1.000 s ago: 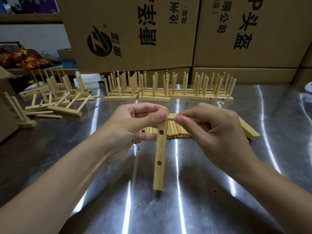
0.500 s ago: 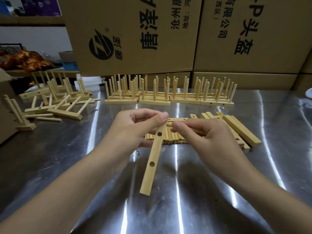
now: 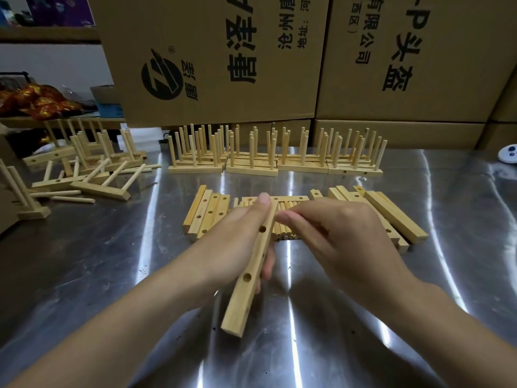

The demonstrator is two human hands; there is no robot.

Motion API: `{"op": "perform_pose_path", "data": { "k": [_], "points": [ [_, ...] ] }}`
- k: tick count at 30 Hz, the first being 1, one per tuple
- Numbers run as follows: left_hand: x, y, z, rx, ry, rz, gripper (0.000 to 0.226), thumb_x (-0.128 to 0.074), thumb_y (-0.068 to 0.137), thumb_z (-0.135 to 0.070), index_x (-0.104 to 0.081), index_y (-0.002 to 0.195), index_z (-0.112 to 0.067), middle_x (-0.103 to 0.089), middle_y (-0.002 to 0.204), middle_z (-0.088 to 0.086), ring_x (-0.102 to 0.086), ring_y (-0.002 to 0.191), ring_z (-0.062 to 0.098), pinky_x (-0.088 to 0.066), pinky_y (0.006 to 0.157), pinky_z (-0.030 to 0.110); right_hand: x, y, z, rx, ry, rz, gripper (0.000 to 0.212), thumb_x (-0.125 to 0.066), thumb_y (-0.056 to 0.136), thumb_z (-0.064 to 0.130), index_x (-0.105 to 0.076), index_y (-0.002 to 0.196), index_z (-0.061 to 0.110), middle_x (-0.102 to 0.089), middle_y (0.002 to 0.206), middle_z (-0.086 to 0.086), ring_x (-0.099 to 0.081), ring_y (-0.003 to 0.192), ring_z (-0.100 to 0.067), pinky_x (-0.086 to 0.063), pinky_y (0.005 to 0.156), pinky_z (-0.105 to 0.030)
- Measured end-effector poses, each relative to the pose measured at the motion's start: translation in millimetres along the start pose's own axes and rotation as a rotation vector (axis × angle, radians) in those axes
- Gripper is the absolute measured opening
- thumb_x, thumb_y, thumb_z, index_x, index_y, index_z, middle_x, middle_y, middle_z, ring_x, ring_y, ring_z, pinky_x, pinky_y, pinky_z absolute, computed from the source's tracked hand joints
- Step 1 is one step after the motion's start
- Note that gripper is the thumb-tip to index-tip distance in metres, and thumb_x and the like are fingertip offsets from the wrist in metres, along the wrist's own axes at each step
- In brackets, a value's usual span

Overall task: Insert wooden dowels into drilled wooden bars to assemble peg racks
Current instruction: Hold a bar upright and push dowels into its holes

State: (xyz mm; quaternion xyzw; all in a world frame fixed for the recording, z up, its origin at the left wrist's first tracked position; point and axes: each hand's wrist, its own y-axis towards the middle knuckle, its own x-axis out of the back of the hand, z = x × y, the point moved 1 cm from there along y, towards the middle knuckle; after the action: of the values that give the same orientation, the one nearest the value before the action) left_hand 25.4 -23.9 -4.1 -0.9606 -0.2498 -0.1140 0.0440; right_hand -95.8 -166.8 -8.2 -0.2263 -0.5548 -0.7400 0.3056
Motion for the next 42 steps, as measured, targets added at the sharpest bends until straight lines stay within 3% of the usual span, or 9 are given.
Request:
{"op": "perform_pose_path", "data": {
  "k": [6, 10, 15, 20, 25, 29, 33, 38, 42],
  "points": [
    [-3, 0, 0, 0.034, -0.011, -0.036, 0.063, -0.026, 0.112, -0.057, -0.061, 0.078, -0.017, -0.055, 0.053, 0.010, -0.048, 0.041, 0.021, -0.045, 0.044, 0.024, -5, -1, 3, -0.036, 0.120, 0.088, 0.029, -0.056, 0.106, 0.042, -0.080, 0.098, 0.027, -0.066, 0.075, 0.021, -0.064, 0.075, -0.002, -0.045, 0.064, -0.016],
    [1, 0, -2, 0.039, 0.023, -0.039, 0.074, -0.026, 0.111, -0.059, -0.060, 0.060, -0.018, -0.052, 0.051, 0.011, -0.047, 0.039, 0.020, -0.043, 0.044, 0.022, -6, 0, 1, -0.005, 0.126, 0.143, 0.024, -0.056, 0.107, 0.037, -0.078, 0.109, 0.026, -0.063, 0.081, 0.022, -0.061, 0.078, -0.001, -0.042, 0.067, -0.016],
    [2, -1, -1, 0.074, 0.008, 0.032, 0.066, -0.027, 0.110, -0.061, -0.057, 0.095, -0.004, -0.053, 0.054, 0.013, -0.048, 0.039, 0.016, -0.044, 0.042, 0.021, -4, 2, -1, 0.032, 0.089, 0.168, 0.029, -0.055, 0.107, 0.040, -0.077, 0.100, 0.022, -0.067, 0.079, 0.013, -0.061, 0.073, -0.007, -0.049, 0.066, -0.029],
    [-4, -3, 1, 0.036, 0.108, 0.038, 0.065, -0.016, 0.104, -0.072, -0.056, 0.104, -0.021, -0.055, 0.055, 0.008, -0.052, 0.043, 0.012, -0.046, 0.056, 0.024, -7, 2, -3, -0.083, 0.265, 0.187, 0.029, -0.060, 0.108, 0.033, -0.081, 0.091, 0.021, -0.056, 0.058, 0.014, -0.054, 0.058, -0.009, -0.036, 0.056, -0.018],
    [0, -3, -1, -0.027, 0.195, 0.018, 0.076, -0.013, 0.103, -0.072, -0.061, 0.105, -0.014, -0.056, 0.054, 0.009, -0.054, 0.045, 0.011, -0.047, 0.051, 0.014, -9, 0, -1, -0.213, 0.469, 0.230, 0.025, -0.062, 0.106, 0.036, -0.083, 0.095, 0.028, -0.074, 0.073, -0.004, -0.069, 0.072, -0.024, -0.054, 0.069, -0.043],
    [-3, 1, 1, -0.059, 0.071, -0.005, 0.061, -0.022, 0.110, -0.062, -0.064, 0.103, -0.019, -0.053, 0.054, 0.012, -0.052, 0.043, 0.012, -0.044, 0.047, 0.012, -8, -1, -2, -0.165, 0.365, 0.177, 0.023, -0.063, 0.104, 0.039, -0.082, 0.093, 0.031, -0.071, 0.069, 0.015, -0.066, 0.067, -0.006, -0.044, 0.060, -0.015],
    [8, 8, 2, -0.040, -0.067, -0.065, 0.053, -0.031, 0.111, -0.057, -0.066, 0.117, -0.019, -0.051, 0.053, 0.010, -0.045, 0.039, 0.017, -0.042, 0.038, 0.023, -5, -1, -4, -0.138, 0.280, 0.096, 0.028, -0.058, 0.101, 0.053, -0.077, 0.107, 0.033, -0.066, 0.068, 0.016, -0.059, 0.059, -0.011, -0.038, 0.052, -0.017],
    [37, 15, 7, 0.060, -0.408, -0.306, 0.062, -0.031, 0.111, -0.059, -0.073, 0.116, -0.013, -0.054, 0.060, 0.004, -0.048, 0.045, 0.013, -0.043, 0.039, 0.023, 4, 2, -28, -0.270, 0.296, -0.195, 0.022, -0.056, 0.110, 0.031, -0.074, 0.097, 0.031, -0.064, 0.070, 0.006, -0.055, 0.060, -0.014, -0.038, 0.050, -0.022],
    [40, 19, 12, 0.129, -0.649, -0.403, 0.061, -0.034, 0.112, -0.058, -0.070, 0.109, -0.008, -0.054, 0.064, 0.002, -0.048, 0.046, 0.011, -0.042, 0.038, 0.023, 0, 0, -50, -0.297, -0.017, -0.094, 0.019, -0.059, 0.104, 0.036, -0.077, 0.109, 0.031, -0.065, 0.087, 0.019, -0.056, 0.087, -0.006, -0.048, 0.073, -0.027]
  ]
}}
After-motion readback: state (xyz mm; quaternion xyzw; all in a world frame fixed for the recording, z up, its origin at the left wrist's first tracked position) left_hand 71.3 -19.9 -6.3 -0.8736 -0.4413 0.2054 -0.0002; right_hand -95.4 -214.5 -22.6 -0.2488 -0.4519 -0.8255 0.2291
